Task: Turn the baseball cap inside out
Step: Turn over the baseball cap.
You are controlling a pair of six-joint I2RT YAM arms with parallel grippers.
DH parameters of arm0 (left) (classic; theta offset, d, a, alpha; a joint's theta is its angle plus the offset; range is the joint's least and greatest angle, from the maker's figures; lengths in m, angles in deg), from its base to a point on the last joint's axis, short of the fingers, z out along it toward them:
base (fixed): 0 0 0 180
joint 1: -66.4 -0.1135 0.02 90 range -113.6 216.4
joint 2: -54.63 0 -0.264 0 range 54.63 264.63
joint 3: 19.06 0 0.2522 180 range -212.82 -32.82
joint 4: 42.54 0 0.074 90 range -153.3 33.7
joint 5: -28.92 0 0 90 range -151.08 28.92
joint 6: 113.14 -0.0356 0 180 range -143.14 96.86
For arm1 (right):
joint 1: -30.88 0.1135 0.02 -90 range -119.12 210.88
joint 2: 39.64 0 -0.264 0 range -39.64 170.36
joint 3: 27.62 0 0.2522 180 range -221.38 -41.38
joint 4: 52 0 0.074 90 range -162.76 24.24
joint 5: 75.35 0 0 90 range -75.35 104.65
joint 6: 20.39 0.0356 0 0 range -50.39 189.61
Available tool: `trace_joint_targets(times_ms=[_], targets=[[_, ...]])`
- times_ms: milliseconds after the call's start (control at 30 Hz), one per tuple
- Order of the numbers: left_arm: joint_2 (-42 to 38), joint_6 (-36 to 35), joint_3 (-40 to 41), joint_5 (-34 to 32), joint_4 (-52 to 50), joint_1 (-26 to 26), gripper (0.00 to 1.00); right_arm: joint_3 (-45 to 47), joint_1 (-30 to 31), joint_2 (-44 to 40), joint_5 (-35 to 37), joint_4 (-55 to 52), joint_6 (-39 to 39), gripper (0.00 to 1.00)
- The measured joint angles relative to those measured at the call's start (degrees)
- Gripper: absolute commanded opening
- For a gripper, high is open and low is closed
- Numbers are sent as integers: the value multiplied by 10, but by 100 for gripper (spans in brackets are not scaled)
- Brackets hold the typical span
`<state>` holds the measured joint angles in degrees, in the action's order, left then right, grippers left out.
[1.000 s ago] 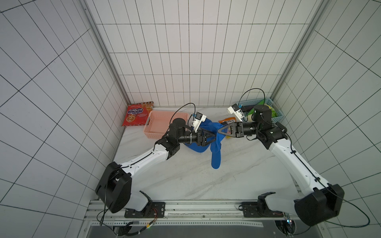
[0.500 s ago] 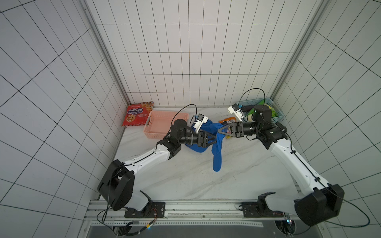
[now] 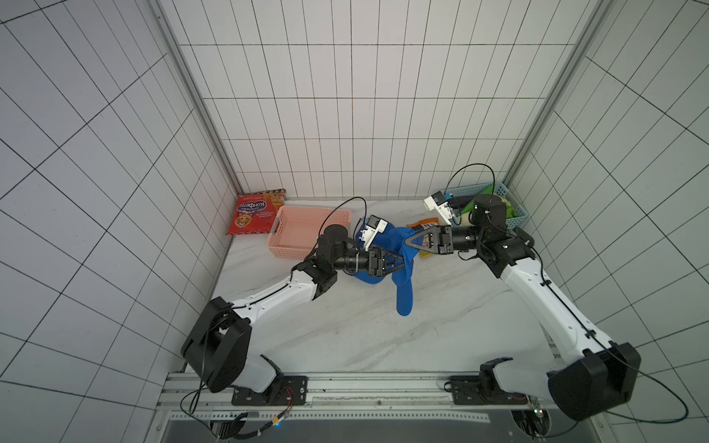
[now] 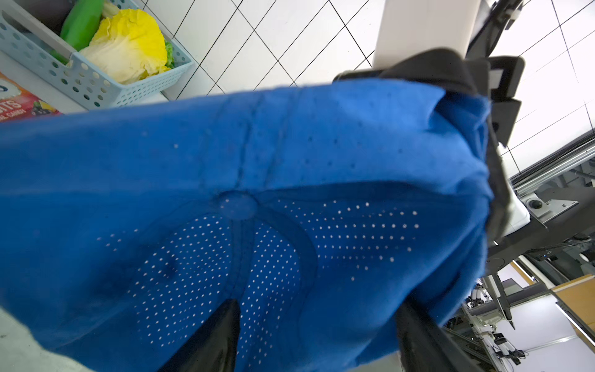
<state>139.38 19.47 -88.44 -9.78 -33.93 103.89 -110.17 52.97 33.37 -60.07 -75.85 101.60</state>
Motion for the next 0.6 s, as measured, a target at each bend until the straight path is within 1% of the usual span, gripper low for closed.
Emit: trace_joint_targets(times_ms=[67, 133, 167, 233, 367, 433, 533, 600], targets=[[11, 11, -9, 0, 16, 2, 51, 0, 0, 0, 1, 2, 3, 10], [21, 24, -14, 0, 38, 3, 30, 1, 0, 0, 5, 4, 5, 16], [23, 29, -14, -3, 44, 3, 17, 2, 0, -1, 7, 4, 6, 22], [23, 36, -12, -12, 52, 3, 0, 6, -4, -2, 11, 6, 9, 33], [6, 31, 8, -45, 45, 2, 0, 23, -12, -7, 26, 7, 11, 54], [-5, 26, 18, -61, 31, 2, 0, 28, -15, -9, 37, 7, 14, 61], [-15, 19, 23, -76, 11, 2, 0, 30, -15, -12, 54, 7, 17, 62], [-18, 14, 23, -83, 3, 2, 0, 30, -15, -14, 66, 7, 18, 62]])
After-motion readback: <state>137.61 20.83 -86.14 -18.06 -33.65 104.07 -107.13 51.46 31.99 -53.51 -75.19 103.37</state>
